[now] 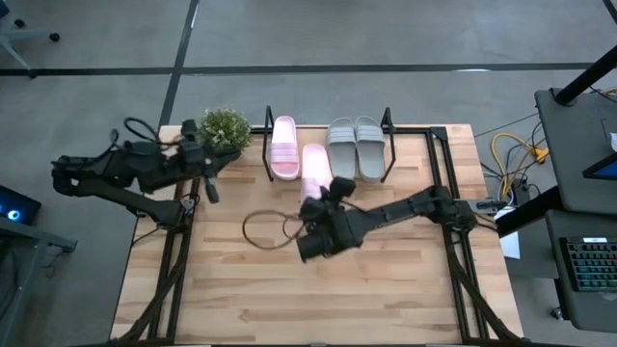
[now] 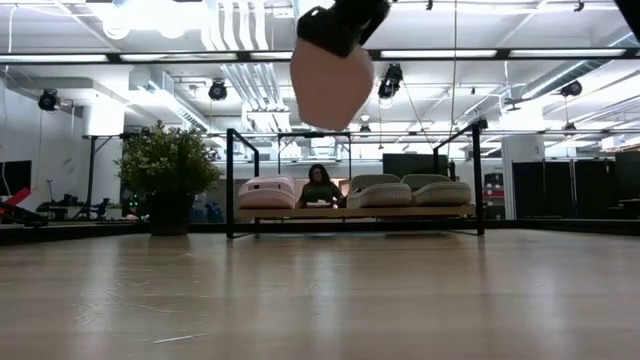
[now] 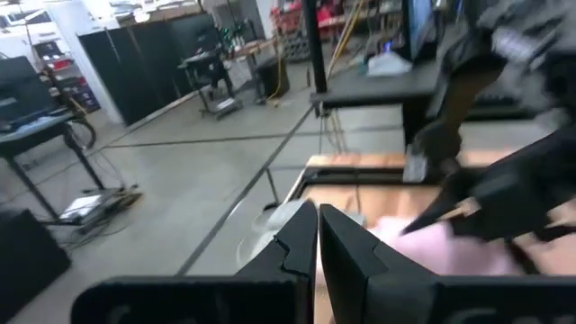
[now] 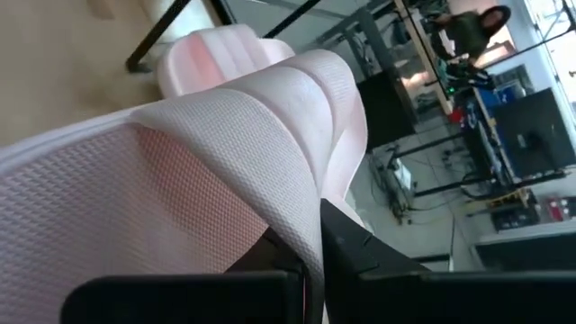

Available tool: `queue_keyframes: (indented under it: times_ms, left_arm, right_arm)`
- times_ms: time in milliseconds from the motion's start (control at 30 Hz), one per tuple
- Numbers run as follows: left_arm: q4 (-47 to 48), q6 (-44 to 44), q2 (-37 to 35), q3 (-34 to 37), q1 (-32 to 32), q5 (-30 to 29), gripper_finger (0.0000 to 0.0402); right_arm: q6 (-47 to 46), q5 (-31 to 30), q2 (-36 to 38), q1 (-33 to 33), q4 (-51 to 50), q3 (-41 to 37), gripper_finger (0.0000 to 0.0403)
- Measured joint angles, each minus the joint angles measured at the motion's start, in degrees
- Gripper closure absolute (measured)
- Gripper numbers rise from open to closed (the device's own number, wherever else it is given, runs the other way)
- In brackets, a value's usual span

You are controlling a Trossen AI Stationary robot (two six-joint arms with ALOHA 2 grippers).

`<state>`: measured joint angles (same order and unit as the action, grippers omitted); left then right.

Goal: Pick and place slides into the shelf
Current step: Put the pink slipper on the shelf

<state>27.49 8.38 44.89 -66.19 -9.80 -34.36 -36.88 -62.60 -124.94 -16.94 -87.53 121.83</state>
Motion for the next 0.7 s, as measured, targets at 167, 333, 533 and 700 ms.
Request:
queue_keyframes:
  times_ms: [167, 333, 533, 700]
  left_arm:
    - [0.03, -0.56, -3.18, -0.44, 0.00, 0.34, 0.0400]
    - [0.06, -0.58, -4.41, -0.40, 0.00, 0.34, 0.0400]
    - [0.15, -0.56, -7.19, -0.22, 0.04, 0.33, 0.0400]
    - [0.57, -0.56, -8.27, -0.16, 0.04, 0.32, 0.0400]
  right_arm:
    - [8.93, 3.88, 2.33, 3.07, 10.68, 0.73, 0.0394]
    - [22.28, 9.96, 6.10, 4.64, 24.66, 0.64, 0.0394]
    - [26.95, 19.16, 11.34, 7.88, 33.58, 0.56, 0.0394]
    - [33.18, 13.76, 14.80, 10.62, 33.81, 0.56, 0.0394]
